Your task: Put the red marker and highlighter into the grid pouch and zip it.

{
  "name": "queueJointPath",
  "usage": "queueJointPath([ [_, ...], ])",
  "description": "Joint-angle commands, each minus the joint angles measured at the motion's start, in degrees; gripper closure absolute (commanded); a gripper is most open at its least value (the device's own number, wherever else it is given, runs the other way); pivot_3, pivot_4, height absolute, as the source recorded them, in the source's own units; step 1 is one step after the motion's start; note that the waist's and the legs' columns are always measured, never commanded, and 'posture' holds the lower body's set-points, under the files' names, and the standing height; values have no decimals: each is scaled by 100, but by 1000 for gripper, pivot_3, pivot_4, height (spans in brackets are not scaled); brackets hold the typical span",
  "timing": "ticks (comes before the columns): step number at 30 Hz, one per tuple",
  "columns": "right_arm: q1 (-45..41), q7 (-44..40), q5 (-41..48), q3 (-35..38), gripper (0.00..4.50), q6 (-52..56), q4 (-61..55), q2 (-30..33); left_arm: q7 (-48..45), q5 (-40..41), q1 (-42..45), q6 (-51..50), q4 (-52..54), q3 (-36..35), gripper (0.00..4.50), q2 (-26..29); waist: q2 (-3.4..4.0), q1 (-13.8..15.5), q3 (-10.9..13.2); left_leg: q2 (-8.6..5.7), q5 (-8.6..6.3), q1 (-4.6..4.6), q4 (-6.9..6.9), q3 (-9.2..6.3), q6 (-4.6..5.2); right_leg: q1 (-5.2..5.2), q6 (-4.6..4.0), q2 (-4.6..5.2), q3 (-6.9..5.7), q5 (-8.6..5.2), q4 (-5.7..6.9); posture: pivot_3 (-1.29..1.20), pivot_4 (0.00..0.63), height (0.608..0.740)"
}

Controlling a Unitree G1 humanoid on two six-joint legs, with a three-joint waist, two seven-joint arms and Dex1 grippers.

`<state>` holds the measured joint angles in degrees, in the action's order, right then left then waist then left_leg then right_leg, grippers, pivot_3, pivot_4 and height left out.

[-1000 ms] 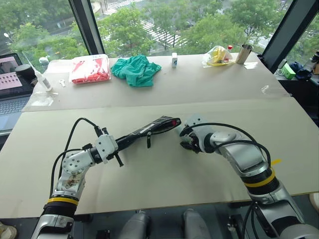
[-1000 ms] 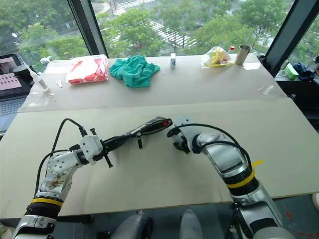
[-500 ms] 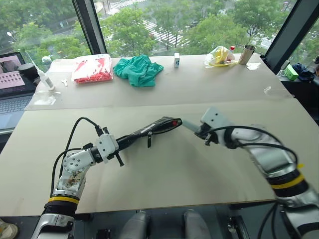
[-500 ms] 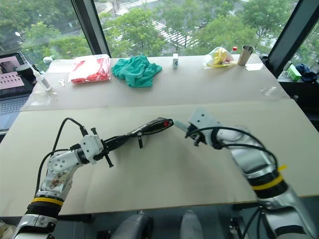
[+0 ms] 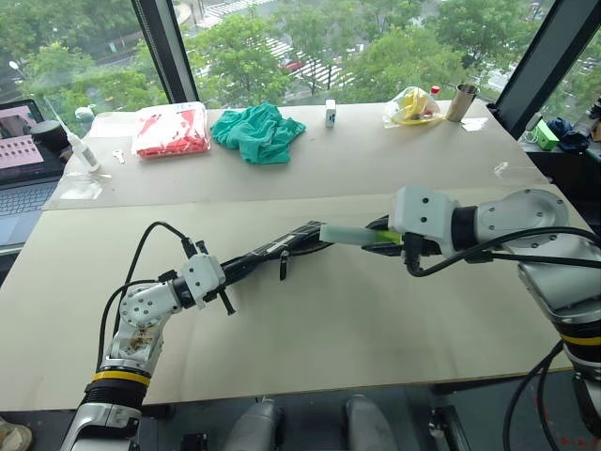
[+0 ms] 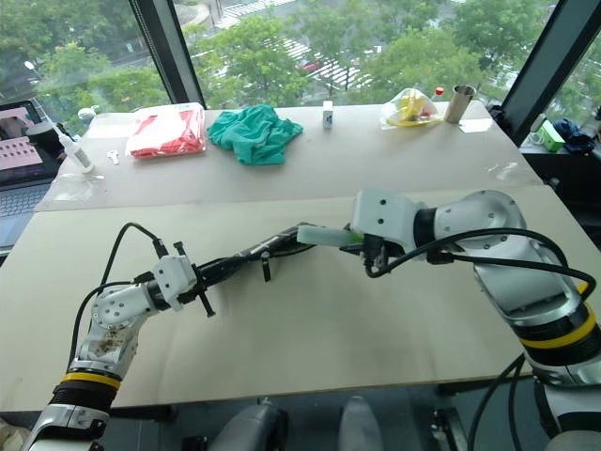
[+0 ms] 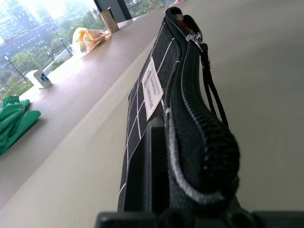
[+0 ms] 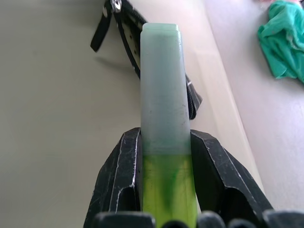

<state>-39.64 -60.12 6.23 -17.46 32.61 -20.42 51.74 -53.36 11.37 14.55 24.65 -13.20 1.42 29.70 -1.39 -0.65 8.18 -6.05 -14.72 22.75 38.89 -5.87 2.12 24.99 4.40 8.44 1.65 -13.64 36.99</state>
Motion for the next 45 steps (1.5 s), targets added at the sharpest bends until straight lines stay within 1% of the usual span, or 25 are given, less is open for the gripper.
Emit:
queueJointPath([
  [1,-256,24,-312,-93,3458,-165,88,-82,7,26,5,20,133,-12,4500,22,0,0,0,0,6,6,3,0,-10,4,0,0,0,0,0,0,150,740],
  [9,-340,-30,-813,-432,3458,-386,270,-262,30,17,20,24,131,-2,4500,-5,0,-5,0,0,10,10,3,0,-17,9,0,0,0,0,2,0,150,740],
  [15,-650,-44,-1466,-976,3458,-690,602,-640,-3,15,74,42,61,11,4500,-11,0,-9,0,0,12,10,2,0,-20,13,0,-1,0,0,3,0,150,740],
  [19,-936,-62,-2140,-1550,3458,-1450,969,-974,-27,14,153,55,-8,41,4500,-39,0,-17,0,0,21,11,1,0,-35,16,0,-1,0,0,5,0,150,740],
  [22,-1087,-96,-2578,-1958,3458,-2241,1206,-1230,-60,20,201,73,-60,70,4500,-49,0,-20,0,-1,25,10,1,0,-42,16,0,-1,-1,0,6,0,150,740],
  [27,-1343,126,-3219,-2286,3458,-3107,1916,-1769,-95,16,270,97,-136,85,4500,-67,0,-25,0,-1,26,9,2,0,-44,16,0,-2,-2,0,8,0,150,740],
  [29,-1402,215,-3361,-2313,3458,-3327,2210,-1995,-101,13,277,101,-138,94,4500,-76,0,-34,0,-1,27,8,1,0,-46,16,0,-3,-2,0,10,0,150,740],
  [31,-1407,177,-3307,-2200,3458,-3369,2365,-2156,-96,8,267,105,-127,100,4500,-80,0,-41,0,0,28,8,1,-1,-47,17,0,-4,-3,0,11,0,150,740],
  [33,-1404,-30,-3015,-1922,3458,-3217,2371,-2235,-90,5,249,106,-113,102,4500,-78,0,-43,0,0,28,9,1,-1,-48,19,0,-4,-3,0,12,0,150,740],
  [36,-1507,-463,-2517,-1402,3458,-3044,2359,-2084,-98,20,203,95,-82,84,4500,-55,1,-35,0,-1,28,10,2,-1,-48,17,0,-4,-3,0,10,0,150,740],
  [40,-1491,-935,-1993,-977,3458,-2742,2222,-1947,-119,23,178,94,-77,72,4500,-35,1,-34,0,-1,28,9,2,-2,-47,15,0,-4,-4,0,9,0,150,740],
  [42,-1482,-1110,-1621,-725,3458,-2253,2163,-2018,-133,22,191,99,-93,66,4500,-33,1,-37,0,0,28,9,1,-2,-47,17,0,-4,-4,0,9,0,150,740],
  [45,-1422,-1315,-1380,-659,3458,-1555,2110,-2054,-154,21,228,111,-131,81,4500,-37,1,-36,0,1,28,9,1,-2,-47,17,-1,-4,-4,0,11,0,150,740],
])
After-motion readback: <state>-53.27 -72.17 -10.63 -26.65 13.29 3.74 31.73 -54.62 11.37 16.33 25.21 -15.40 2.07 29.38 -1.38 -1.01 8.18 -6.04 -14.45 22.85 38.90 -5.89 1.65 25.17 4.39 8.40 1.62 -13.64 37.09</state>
